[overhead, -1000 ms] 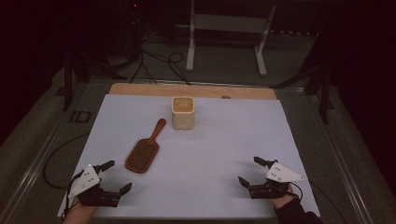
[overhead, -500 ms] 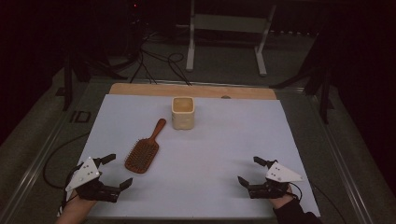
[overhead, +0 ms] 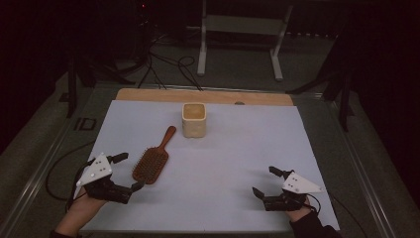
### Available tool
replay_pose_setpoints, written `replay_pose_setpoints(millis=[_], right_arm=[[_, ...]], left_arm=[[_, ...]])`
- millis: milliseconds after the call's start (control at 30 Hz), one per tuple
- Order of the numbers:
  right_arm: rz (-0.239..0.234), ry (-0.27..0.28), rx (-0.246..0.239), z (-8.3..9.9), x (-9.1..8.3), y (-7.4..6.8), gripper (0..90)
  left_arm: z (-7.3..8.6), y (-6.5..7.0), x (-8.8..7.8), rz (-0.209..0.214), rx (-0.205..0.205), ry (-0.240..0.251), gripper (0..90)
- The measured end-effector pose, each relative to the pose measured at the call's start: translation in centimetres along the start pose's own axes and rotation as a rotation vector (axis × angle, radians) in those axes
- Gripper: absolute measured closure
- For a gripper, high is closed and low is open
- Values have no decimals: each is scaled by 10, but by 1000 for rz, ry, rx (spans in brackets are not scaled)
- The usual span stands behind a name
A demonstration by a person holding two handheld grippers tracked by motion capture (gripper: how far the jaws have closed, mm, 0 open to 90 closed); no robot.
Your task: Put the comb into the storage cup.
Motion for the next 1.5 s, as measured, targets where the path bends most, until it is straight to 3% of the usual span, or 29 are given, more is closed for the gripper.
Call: replay_pose_setpoints(millis=[100,267,333,600,1000,1067,1267,1500], right_arm=[[0,1,2,0,0,1,83],[-2,-2,-3,0,0,0,83],[-5,-4,6,1,1,0,83],[-3,-2,-1,0,0,0,84],[-11,-2,3,1,0,-1,84],[-10,-4,6,1,1,-1,84],[-12,-6,6,2,1,-1,84],[-14,-5,3,2,1,-1,84]], left_arm=[[-5,-6,5,-1,4,-15,1],[-11,-14,13,7,-21,-29,1],[-14,-16,20,34,-27,-60,1],[-20,-27,38,27,-18,-88,3],[-23,-51,62,-8,-19,-87,154],[-24,-54,67,12,-34,-81,158],[-23,-58,85,18,12,-115,271],[-16,-66,106,16,4,-192,420]])
Point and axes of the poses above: each handheld gripper's, and its own axes: x roughly forward along the jaws, z roughly out of its underside, y roughly to its right, the point moved 9 cm from there along x, roughly forward along the jaws, and after that the axes turned 15 degrees about x, right-handed, at the moved point
